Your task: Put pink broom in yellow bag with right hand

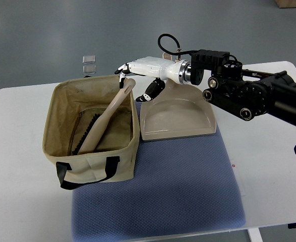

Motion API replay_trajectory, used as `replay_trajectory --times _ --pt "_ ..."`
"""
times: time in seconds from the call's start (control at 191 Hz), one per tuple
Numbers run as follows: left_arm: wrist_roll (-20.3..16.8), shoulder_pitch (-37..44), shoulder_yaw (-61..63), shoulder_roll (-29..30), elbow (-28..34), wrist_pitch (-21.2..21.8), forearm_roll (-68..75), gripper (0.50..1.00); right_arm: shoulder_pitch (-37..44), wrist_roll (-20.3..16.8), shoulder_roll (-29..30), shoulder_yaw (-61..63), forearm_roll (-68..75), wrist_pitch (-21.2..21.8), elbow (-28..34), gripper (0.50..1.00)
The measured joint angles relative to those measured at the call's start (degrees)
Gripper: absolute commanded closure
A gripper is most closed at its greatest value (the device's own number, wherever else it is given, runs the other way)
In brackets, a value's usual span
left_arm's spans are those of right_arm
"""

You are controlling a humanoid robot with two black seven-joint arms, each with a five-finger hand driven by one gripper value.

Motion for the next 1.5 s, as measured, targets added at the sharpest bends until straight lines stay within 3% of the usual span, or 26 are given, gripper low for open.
replay_trajectory --times 0.408,0.597,0.963,1.084,1.293,1.497 --pt "0.00 0.00 0.00 0.00 0.00 0.00 0.00 0.500 -2.67 0.48 -2.52 9.97 3.45 0.45 -0.28 0.605" --pt "0.00 -0.01 0.00 0.00 0.00 0.00 0.00 0.500 -10.55 0.64 -3.75 19.88 15.94 0.17 -1.48 0.587" --pt "0.00 0.00 0.00 0.00 0.00 0.00 0.00 0.500 -24.31 0.74 -0.41 39.69 48.91 -0.20 -5.78 0.576" --pt "0.00 0.00 0.00 0.00 0.00 0.00 0.00 0.500 -26.59 1.19 0.06 41.36 56.64 0.15 -5.95 0.574" --pt "-0.02 0.00 0.00 0.00 0.00 0.00 0.00 0.500 -29.33 5.20 1.28 41.71 68.84 1.99 -5.98 0.570" --pt "-0.02 0.00 0.00 0.00 0.00 0.00 0.00 0.500 -30.02 6.08 1.56 41.66 71.41 2.00 -6.07 0.570"
